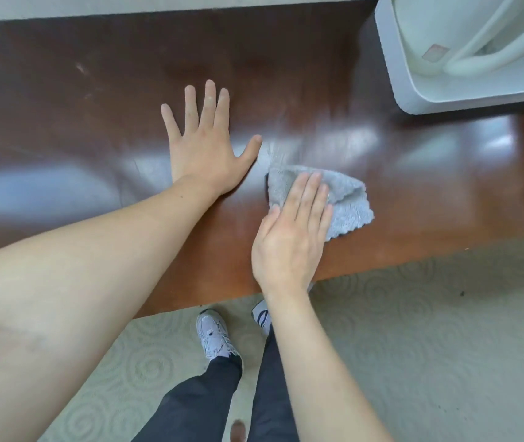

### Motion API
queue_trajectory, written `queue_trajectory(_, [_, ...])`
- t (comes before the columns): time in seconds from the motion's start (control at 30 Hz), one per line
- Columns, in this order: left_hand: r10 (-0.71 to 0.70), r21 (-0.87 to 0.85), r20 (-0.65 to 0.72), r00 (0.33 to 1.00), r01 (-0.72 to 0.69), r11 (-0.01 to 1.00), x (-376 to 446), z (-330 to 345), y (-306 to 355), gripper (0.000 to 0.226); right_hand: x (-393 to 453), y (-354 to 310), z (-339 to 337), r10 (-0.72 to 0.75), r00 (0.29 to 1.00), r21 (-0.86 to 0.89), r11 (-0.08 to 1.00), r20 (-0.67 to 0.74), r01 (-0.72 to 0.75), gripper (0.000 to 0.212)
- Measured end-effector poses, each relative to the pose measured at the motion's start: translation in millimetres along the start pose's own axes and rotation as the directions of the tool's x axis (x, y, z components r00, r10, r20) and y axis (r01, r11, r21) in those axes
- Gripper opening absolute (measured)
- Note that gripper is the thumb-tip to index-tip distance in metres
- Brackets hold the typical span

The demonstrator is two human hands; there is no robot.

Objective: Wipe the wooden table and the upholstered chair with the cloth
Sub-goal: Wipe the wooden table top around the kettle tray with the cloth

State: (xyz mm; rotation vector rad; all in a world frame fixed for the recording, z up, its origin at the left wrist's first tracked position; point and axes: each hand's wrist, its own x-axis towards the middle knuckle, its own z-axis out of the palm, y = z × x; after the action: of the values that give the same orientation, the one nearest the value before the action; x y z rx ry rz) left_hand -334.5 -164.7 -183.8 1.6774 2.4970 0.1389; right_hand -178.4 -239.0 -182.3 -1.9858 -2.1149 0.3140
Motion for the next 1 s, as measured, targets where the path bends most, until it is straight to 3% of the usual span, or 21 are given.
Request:
queue_trajectory(0.1, [0.003,0.017,0.006,1.000,-0.003,1.000,0.5,-2.0,0.7,0.088,-44.6,-9.1,2.0,0.009,0.999,0.026,1.000,0.036,-0.010,0.062])
queue_trajectory(0.17, [0.014,0.024,0.007,1.000,-0.014,1.000,0.7,-1.2,-0.2,0.087,-31.8,-11.6,3.7,-0.007,0.998,0.019,1.000,0.063,0.006,0.063])
queue_trajectory(0.5, [0.014,0.050,0.014,1.000,-0.015,0.999,4.8,2.7,-1.1,0.089,215.6,-9.6,8.0,-0.215,0.974,-0.135,0.966,0.066,0.223,0.057])
queue_trajectory(0.63, [0.018,0.044,0.018,1.000,-0.019,0.999,7.0,3.2,-0.4,0.091,265.6,-7.7,7.8,-0.316,0.938,-0.110,0.937,0.142,0.332,0.056])
queue_trajectory(0.73, [0.029,0.042,0.037,0.999,-0.031,0.999,6.7,0.7,0.7,0.091,225.6,19.6,-4.0,-0.386,0.911,-0.051,0.917,0.147,0.397,0.056])
queue_trajectory(0.9, [0.026,0.045,0.057,0.998,-0.029,0.999,6.9,-1.1,2.3,0.091,74.8,97.8,-41.2,-0.368,0.902,-0.011,0.925,0.228,0.380,0.059])
queue_trajectory(1.0, [0.026,0.058,0.064,0.998,-0.030,0.998,6.3,-1.8,1.8,0.092,71.5,111.9,-44.2,-0.362,0.893,-0.021,0.924,0.268,0.381,0.060])
